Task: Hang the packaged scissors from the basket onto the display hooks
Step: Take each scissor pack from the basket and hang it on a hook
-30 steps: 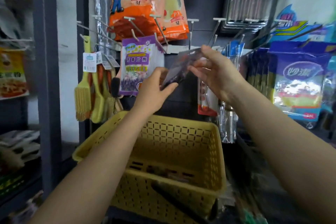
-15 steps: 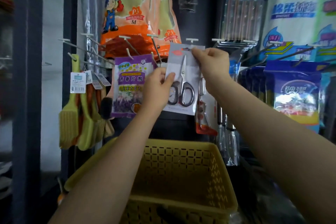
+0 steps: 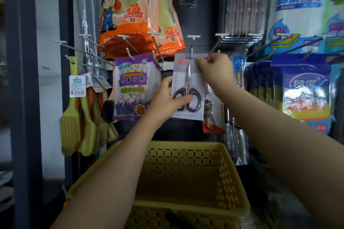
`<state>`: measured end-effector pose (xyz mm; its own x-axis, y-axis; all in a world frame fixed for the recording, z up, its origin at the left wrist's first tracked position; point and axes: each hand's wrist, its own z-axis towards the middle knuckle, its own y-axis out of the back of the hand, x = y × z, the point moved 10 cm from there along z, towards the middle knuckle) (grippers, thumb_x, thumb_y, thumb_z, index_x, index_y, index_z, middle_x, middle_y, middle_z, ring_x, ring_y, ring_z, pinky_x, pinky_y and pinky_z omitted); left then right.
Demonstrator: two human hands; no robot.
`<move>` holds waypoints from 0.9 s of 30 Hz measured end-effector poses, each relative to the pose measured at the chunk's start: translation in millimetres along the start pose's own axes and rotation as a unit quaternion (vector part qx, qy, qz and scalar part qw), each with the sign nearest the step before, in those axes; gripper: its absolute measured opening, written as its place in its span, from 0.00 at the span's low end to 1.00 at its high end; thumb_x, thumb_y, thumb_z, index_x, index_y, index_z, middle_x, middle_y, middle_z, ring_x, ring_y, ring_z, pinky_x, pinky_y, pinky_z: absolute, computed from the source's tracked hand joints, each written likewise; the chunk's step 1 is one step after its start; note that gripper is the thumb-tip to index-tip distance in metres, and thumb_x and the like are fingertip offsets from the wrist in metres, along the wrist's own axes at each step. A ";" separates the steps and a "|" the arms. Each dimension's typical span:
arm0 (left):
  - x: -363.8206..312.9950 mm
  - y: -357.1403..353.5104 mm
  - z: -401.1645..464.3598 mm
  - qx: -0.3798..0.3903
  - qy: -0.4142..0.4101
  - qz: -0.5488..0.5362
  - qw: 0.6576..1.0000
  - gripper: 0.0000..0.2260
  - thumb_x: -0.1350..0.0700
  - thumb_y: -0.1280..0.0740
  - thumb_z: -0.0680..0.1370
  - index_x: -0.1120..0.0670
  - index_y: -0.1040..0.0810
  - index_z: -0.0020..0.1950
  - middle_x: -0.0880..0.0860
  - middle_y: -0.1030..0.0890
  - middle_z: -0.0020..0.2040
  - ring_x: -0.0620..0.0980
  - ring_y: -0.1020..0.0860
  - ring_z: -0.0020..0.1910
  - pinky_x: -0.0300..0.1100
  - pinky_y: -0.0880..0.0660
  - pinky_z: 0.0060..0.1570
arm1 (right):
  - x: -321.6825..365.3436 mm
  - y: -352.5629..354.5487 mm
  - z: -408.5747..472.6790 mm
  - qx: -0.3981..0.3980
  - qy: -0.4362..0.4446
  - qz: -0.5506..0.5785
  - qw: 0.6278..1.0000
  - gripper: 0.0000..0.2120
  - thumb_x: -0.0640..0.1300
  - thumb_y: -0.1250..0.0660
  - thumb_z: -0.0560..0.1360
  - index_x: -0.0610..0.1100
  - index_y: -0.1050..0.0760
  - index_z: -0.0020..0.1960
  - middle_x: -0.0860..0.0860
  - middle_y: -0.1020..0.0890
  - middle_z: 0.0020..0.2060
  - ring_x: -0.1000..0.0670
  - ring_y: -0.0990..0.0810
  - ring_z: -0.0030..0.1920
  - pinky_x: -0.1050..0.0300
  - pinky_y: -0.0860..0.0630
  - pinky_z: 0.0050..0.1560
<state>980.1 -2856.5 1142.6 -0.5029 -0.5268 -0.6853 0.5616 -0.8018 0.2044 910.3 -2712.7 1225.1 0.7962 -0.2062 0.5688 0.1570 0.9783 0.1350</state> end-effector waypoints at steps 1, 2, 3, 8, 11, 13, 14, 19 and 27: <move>0.9 0.7 0.5 0.000 -0.003 0.021 1.000 0.27 0.56 0.28 0.70 0.49 0.35 0.65 0.49 0.20 0.56 0.47 0.22 0.53 0.50 0.25 0.56 | -1.9 -0.9 -1.8 0.004 -0.007 -0.005 1.000 0.22 0.50 0.34 0.73 0.45 0.41 0.27 0.48 0.34 0.26 0.49 0.36 0.28 0.55 0.37 0.34; -0.3 1.8 -0.2 -0.004 -0.010 0.041 0.999 0.27 0.56 0.28 0.70 0.49 0.36 0.65 0.49 0.21 0.57 0.48 0.22 0.54 0.50 0.26 0.57 | -4.9 -3.8 -2.9 0.012 -0.013 -0.011 1.000 0.21 0.50 0.35 0.74 0.45 0.39 0.27 0.47 0.32 0.27 0.48 0.34 0.30 0.55 0.35 0.35; -1.3 2.9 -0.1 -0.011 -0.019 0.059 0.998 0.26 0.56 0.29 0.71 0.49 0.37 0.66 0.49 0.22 0.59 0.48 0.23 0.55 0.49 0.26 0.57 | -7.4 -9.2 -5.8 0.031 -0.019 -0.019 0.999 0.20 0.49 0.35 0.74 0.44 0.38 0.28 0.45 0.30 0.30 0.47 0.32 0.31 0.55 0.34 0.36; 3.6 -0.7 5.6 -0.015 -0.011 0.152 0.988 0.27 0.54 0.36 0.76 0.48 0.43 0.71 0.49 0.26 0.63 0.49 0.26 0.54 0.41 0.32 0.49 | -32.2 -51.6 -29.2 0.162 -0.059 0.022 0.985 0.11 0.39 0.37 0.74 0.40 0.34 0.54 0.48 0.26 0.38 0.46 0.24 0.40 0.54 0.25 0.38; 17.0 -7.5 11.0 0.031 0.026 0.224 0.974 0.31 0.51 0.37 0.76 0.47 0.51 0.74 0.53 0.31 0.69 0.55 0.28 0.63 0.47 0.31 0.59 | -38.7 -52.6 -27.7 0.156 -0.034 -0.032 0.987 0.15 0.39 0.39 0.77 0.37 0.37 0.61 0.45 0.25 0.42 0.45 0.25 0.42 0.53 0.27 0.36; 11.2 -6.9 9.0 0.029 0.010 0.310 0.950 0.31 0.52 0.38 0.77 0.51 0.51 0.75 0.55 0.33 0.70 0.55 0.30 0.64 0.46 0.33 0.58 | -46.6 -51.8 -19.0 0.141 -0.031 -0.054 0.988 0.15 0.39 0.41 0.77 0.37 0.35 0.62 0.44 0.26 0.45 0.43 0.25 0.43 0.56 0.31 0.34; 1.7 -4.2 6.4 0.012 -0.016 0.320 0.947 0.29 0.53 0.37 0.77 0.52 0.47 0.74 0.55 0.32 0.68 0.54 0.29 0.62 0.45 0.32 0.57 | -51.0 -53.0 -15.0 0.135 -0.034 -0.066 0.988 0.15 0.39 0.41 0.77 0.36 0.34 0.62 0.44 0.26 0.45 0.43 0.25 0.44 0.55 0.32 0.36; -31.1 14.0 -7.6 -0.071 -0.096 0.255 0.960 0.12 0.56 0.39 0.77 0.54 0.27 0.59 0.45 0.23 0.43 0.44 0.24 0.36 0.37 0.29 0.38 | -70.2 -64.8 -6.7 0.124 -0.088 -0.114 0.982 0.12 0.40 0.40 0.78 0.37 0.31 0.60 0.44 0.24 0.45 0.45 0.25 0.44 0.52 0.28 0.43; -40.2 20.7 -20.8 -0.080 -0.095 0.301 0.946 0.08 0.56 0.38 0.76 0.55 0.23 0.53 0.48 0.22 0.44 0.44 0.25 0.40 0.37 0.30 0.42 | -62.8 -48.9 -49.4 0.164 -0.062 -0.157 0.972 0.15 0.46 0.38 0.77 0.35 0.28 0.57 0.39 0.22 0.54 0.40 0.22 0.51 0.47 0.23 0.51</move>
<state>1025.6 -2846.1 1159.8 -0.1614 -0.9274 -0.3376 0.8679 -0.2962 0.3989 881.5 -2746.7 1142.8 0.6591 -0.5144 0.5486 0.1699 0.8124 0.5577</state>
